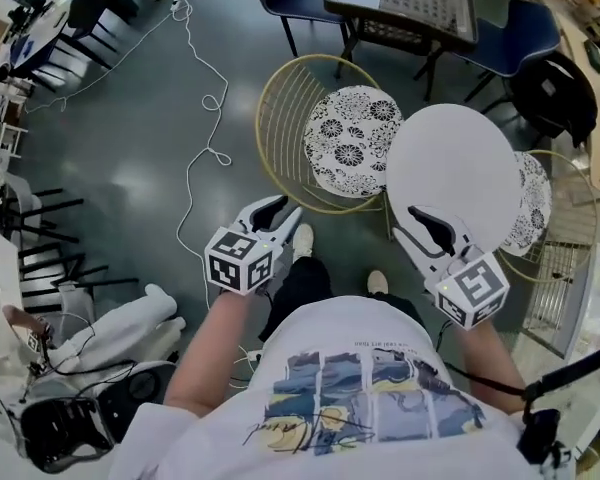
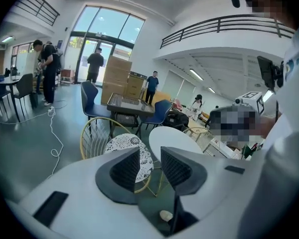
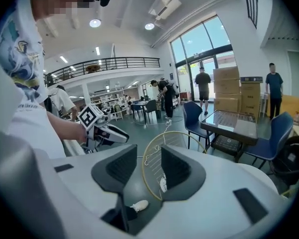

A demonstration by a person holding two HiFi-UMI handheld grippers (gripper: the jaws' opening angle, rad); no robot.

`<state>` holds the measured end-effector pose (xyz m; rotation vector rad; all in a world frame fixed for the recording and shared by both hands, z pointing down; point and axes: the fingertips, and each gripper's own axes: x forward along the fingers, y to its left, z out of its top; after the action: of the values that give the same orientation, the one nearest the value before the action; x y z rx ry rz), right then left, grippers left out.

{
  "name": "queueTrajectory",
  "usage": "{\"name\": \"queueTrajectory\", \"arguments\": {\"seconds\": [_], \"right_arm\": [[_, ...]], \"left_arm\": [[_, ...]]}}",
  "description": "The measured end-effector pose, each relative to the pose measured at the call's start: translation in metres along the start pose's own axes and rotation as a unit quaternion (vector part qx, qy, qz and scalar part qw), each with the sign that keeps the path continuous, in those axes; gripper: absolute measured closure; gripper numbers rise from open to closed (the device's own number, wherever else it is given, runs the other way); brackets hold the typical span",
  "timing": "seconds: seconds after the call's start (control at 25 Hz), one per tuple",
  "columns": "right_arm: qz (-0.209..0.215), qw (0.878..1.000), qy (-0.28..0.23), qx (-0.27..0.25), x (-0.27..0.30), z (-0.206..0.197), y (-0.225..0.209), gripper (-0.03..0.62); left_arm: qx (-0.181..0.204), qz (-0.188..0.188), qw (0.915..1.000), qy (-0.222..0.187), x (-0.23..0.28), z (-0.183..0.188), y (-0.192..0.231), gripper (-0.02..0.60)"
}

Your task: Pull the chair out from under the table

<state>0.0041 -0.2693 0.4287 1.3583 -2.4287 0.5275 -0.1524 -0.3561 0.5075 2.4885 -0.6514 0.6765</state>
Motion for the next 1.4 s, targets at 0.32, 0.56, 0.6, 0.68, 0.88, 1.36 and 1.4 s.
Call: {"name": "queueTrajectory", "arguments": {"seconds": [0.32,0.56,0.6,0.68,0.88,1.36,1.4], "right_arm": [[-0.078,0.996,0.01,0.033,0.07,0.028,0.017,0.457],[-0.137,0.988,0.023,0.062,0.079,0.025,0.021,0.457],[-0.146,0.987,0.025,0.066,0.079,0.025,0.02,0.457],[-0.165,0.983,0.028,0.072,0.078,0.024,0.018,0.457],[-0.214,0.971,0.037,0.099,0.064,0.019,0.013,0.457],[-0.271,0.952,0.047,0.132,0.039,0.007,0.003,0.457],[-0.273,0.952,0.047,0.133,0.039,0.007,0.002,0.457]], "left_arm": [[0.004,-0.027,0.9978,0.06,0.045,-0.007,0.135,0.445],[0.0,0.0,0.9937,0.112,0.094,-0.029,0.219,0.418],[-0.004,0.007,0.9928,0.12,0.102,-0.032,0.232,0.413],[-0.012,0.02,0.9907,0.134,0.119,-0.037,0.256,0.407],[-0.036,0.017,0.9858,0.163,0.158,-0.044,0.286,0.396],[-0.064,0.004,0.9754,0.211,0.222,-0.048,0.311,0.382],[-0.069,0.003,0.9741,0.215,0.227,-0.051,0.311,0.383]]}}
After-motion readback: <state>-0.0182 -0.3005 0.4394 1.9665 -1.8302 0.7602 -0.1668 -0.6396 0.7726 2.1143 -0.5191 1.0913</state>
